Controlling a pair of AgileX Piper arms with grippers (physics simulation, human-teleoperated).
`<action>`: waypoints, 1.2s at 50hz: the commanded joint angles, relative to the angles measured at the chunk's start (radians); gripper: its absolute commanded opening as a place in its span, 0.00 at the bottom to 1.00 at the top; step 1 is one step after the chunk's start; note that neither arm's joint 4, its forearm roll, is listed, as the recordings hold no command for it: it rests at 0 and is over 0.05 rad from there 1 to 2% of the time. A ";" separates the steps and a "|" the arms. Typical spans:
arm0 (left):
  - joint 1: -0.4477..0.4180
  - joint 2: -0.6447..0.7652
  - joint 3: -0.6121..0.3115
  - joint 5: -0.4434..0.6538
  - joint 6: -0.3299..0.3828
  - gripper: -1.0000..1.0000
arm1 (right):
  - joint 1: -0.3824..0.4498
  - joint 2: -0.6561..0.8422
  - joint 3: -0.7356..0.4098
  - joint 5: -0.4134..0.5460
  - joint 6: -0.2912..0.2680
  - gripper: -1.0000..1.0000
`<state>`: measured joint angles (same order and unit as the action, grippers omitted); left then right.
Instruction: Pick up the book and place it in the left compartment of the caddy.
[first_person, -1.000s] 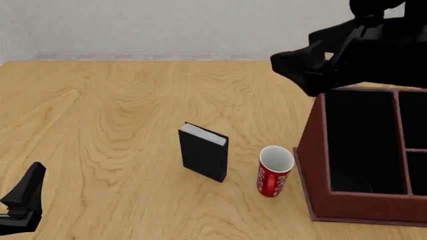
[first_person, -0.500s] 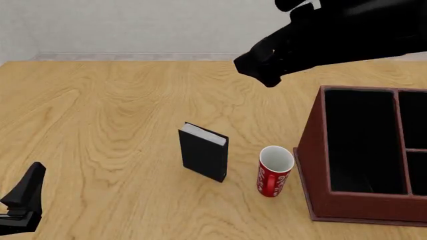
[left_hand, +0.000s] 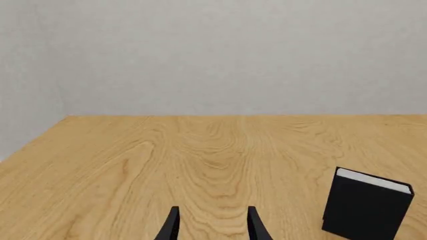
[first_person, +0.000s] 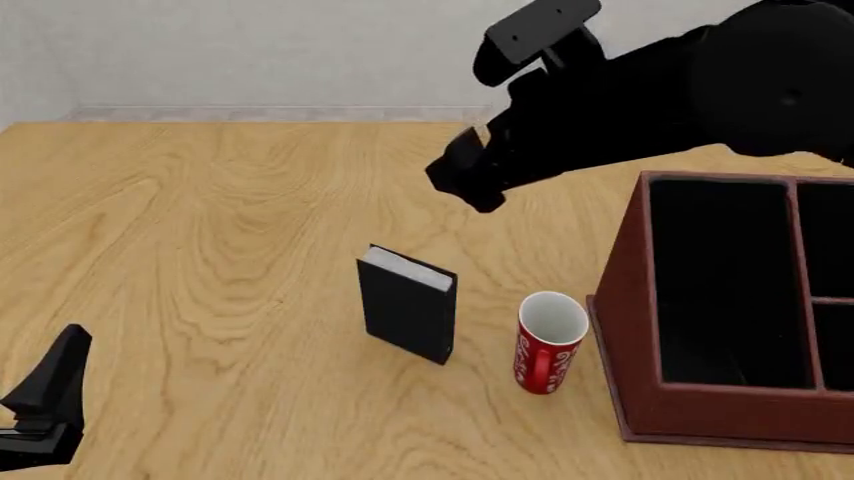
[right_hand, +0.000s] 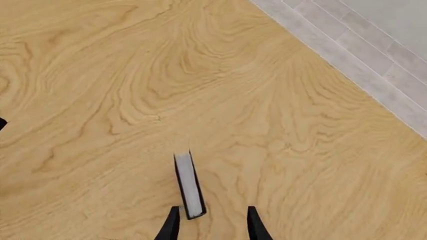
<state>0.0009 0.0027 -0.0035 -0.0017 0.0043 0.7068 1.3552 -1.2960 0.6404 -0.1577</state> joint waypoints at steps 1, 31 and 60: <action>0.000 -0.001 0.000 0.000 0.000 1.00 | 0.010 0.044 0.029 -0.037 0.015 1.00; 0.000 0.000 0.001 0.000 0.000 1.00 | 0.013 0.153 0.037 -0.078 0.022 1.00; 0.000 0.000 0.001 0.000 0.000 1.00 | 0.024 0.218 0.087 -0.135 0.047 1.00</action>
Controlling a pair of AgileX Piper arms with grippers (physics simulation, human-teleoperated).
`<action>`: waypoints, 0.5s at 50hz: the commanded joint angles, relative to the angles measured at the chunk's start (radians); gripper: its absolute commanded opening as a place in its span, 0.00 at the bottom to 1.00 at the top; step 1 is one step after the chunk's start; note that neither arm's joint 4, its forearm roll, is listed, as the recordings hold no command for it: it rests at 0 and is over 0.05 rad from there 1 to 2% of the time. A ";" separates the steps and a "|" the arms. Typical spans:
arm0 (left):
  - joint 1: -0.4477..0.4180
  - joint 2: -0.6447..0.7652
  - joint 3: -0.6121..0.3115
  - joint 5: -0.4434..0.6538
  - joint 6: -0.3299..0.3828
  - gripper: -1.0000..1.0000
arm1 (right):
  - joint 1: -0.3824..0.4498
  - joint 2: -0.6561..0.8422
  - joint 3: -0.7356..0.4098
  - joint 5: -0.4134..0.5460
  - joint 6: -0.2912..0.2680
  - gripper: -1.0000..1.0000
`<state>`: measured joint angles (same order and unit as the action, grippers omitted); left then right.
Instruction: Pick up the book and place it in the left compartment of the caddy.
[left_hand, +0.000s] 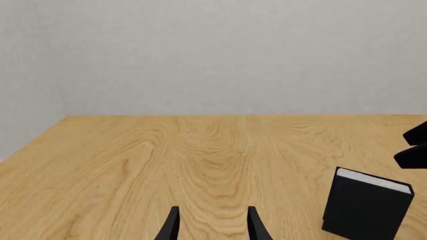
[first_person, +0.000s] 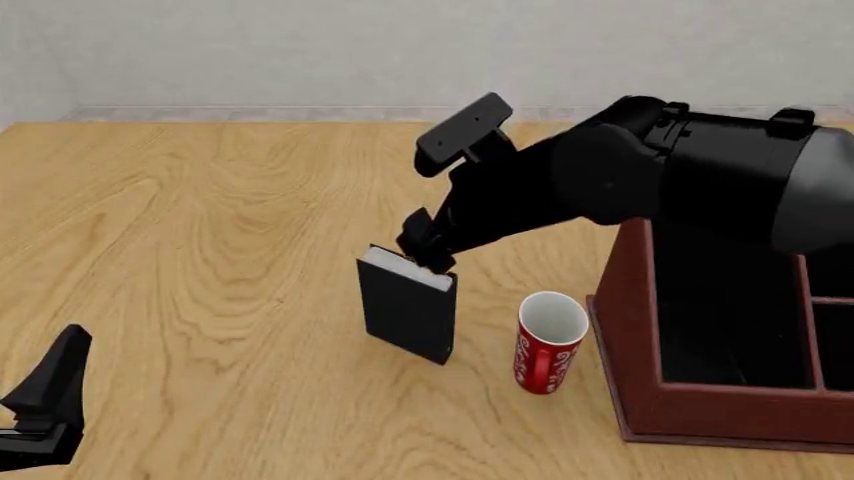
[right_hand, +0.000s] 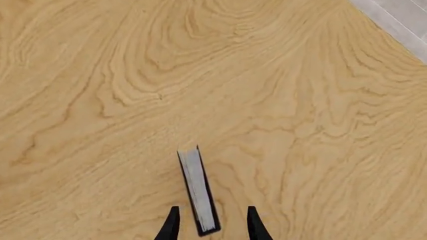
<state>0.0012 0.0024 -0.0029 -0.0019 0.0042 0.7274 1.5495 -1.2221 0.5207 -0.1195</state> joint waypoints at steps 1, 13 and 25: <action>0.000 0.000 0.000 0.000 0.000 1.00 | 0.004 0.026 0.015 -0.017 0.008 1.00; 0.000 0.000 0.000 0.000 0.000 1.00 | 0.007 0.053 0.024 -0.030 0.019 1.00; 0.000 0.000 0.000 0.000 0.000 1.00 | 0.012 0.077 0.039 -0.051 0.029 1.00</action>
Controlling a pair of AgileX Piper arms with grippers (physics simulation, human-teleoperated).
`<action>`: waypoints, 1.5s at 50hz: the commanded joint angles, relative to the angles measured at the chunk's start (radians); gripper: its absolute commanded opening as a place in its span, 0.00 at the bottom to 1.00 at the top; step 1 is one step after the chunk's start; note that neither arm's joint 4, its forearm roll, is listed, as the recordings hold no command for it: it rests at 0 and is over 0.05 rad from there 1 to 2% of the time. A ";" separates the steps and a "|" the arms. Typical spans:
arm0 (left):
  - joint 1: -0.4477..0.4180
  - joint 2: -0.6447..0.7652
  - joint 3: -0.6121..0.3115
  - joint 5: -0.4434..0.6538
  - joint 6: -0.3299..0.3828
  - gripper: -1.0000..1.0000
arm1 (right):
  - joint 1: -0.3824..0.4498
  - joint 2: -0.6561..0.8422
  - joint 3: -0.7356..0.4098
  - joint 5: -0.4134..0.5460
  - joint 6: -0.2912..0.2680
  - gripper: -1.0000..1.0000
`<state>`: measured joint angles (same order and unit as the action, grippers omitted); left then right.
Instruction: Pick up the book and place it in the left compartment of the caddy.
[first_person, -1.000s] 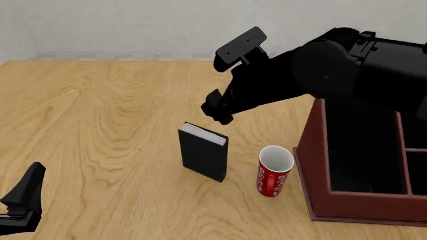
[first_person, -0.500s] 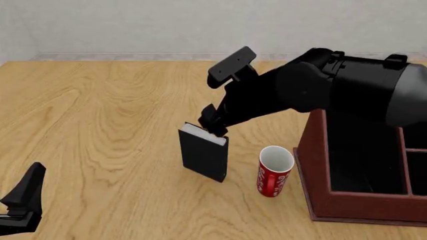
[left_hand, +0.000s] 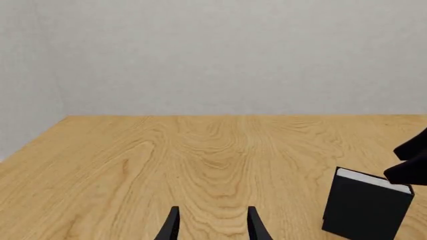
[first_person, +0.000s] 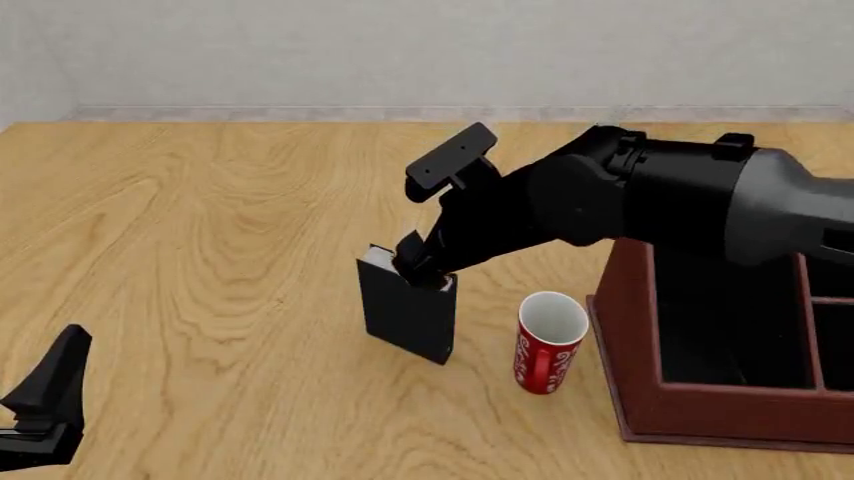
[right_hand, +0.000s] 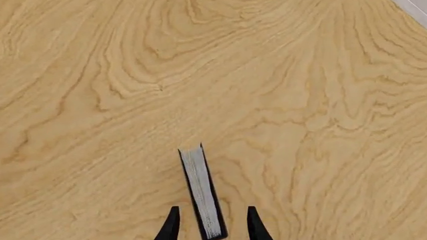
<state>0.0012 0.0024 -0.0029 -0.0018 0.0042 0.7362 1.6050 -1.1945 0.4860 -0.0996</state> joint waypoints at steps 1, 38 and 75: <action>0.000 0.000 0.000 0.000 0.000 1.00 | 0.003 0.024 0.013 -0.019 0.009 1.00; 0.000 0.000 0.000 0.000 0.000 1.00 | 0.014 0.103 0.062 -0.109 0.049 1.00; 0.000 0.000 0.000 0.000 0.000 1.00 | 0.005 0.161 0.077 -0.152 0.057 1.00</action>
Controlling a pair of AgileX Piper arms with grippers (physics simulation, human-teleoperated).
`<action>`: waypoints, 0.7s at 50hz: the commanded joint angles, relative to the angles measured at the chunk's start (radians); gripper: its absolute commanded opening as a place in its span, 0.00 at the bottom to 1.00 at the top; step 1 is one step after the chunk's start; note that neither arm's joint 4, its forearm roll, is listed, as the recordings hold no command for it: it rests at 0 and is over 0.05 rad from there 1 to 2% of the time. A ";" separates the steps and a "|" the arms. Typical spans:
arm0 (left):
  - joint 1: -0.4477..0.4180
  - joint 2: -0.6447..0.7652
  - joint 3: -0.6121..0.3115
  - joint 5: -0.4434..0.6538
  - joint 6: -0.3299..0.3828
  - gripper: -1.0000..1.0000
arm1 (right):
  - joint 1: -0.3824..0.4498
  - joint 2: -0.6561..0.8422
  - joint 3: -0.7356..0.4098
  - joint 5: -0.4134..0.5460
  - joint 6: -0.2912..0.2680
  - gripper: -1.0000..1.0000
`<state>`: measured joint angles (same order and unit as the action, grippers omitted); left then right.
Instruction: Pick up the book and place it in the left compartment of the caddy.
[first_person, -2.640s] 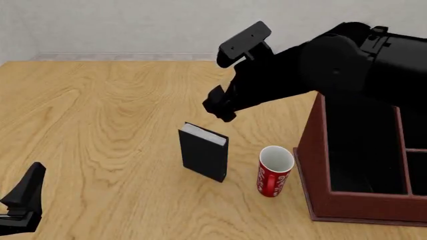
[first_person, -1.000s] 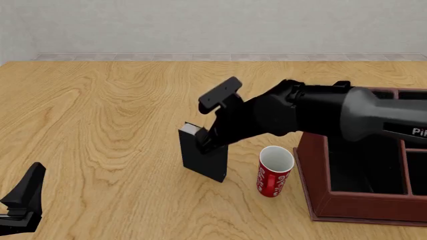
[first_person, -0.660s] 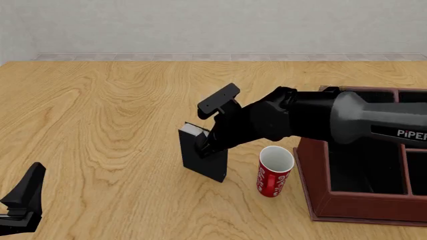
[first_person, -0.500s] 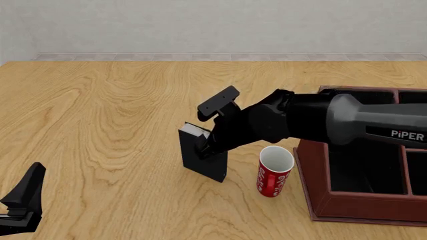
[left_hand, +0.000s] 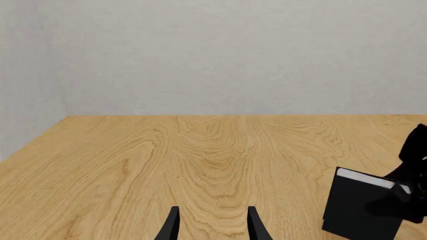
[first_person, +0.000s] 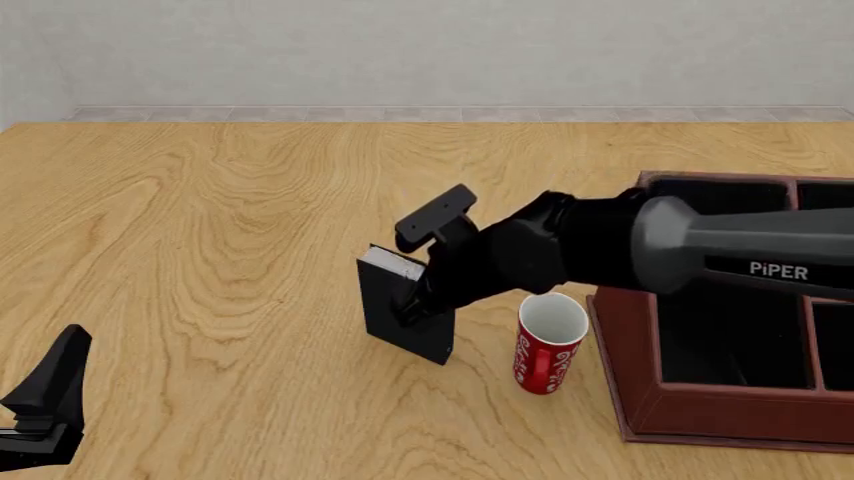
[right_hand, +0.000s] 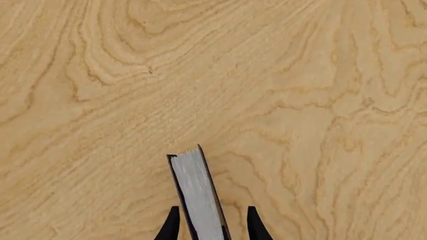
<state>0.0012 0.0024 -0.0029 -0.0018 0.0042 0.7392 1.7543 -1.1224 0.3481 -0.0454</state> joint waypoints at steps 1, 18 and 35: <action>0.000 0.000 0.000 0.000 0.000 1.00 | 0.003 0.011 0.004 -0.013 0.004 1.00; 0.000 0.000 0.000 0.000 0.000 1.00 | 0.011 -0.003 0.015 -0.013 0.004 0.00; 0.000 0.000 0.000 0.000 0.000 1.00 | 0.018 -0.113 0.006 0.058 -0.032 0.00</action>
<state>0.0012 0.0024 -0.0029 -0.0018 0.0042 0.7540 1.7039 -1.1103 0.3745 -0.0851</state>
